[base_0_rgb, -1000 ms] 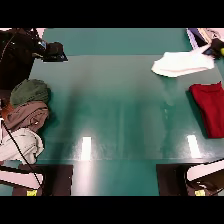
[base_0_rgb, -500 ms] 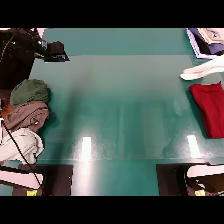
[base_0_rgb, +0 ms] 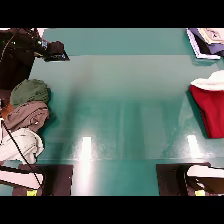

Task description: Fold the shirts.

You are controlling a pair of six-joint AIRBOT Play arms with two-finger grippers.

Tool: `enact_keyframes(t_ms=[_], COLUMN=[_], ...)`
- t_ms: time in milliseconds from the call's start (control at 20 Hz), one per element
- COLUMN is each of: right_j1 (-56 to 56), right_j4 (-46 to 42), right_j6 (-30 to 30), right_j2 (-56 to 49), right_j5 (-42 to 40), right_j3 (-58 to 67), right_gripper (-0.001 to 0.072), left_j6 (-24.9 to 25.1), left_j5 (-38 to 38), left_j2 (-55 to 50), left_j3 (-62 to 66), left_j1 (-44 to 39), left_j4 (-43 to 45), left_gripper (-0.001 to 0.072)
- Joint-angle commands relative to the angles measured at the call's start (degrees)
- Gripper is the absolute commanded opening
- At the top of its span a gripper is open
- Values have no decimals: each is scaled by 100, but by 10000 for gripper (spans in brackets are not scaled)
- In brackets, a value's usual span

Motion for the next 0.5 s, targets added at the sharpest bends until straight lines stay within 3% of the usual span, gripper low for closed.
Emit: enact_keyframes(t_ms=[0,150,200,250,300,450], right_j1=[-26,-26,-26,-26,-26,-26], right_j4=[-1569,-2188,-2240,-2317,-2446,-2839], right_j6=[323,337,334,330,315,391], right_j2=[323,654,739,817,885,1051], right_j5=[927,1003,1003,1003,1005,1045], right_j3=[-728,-1561,-1799,-2013,-2210,-2579], right_gripper=[13,41,260,528,652,651], left_j6=[39,76,114,140,140,142], left_j5=[4,4,2,0,0,9], left_j2=[-4,-4,-4,-4,-4,-4], left_j3=[0,0,0,0,0,0], left_j1=[0,-2,-2,-2,-2,0], left_j4=[-2,-2,-2,-9,-15,-20], left_gripper=[314,314,315,315,315,316])
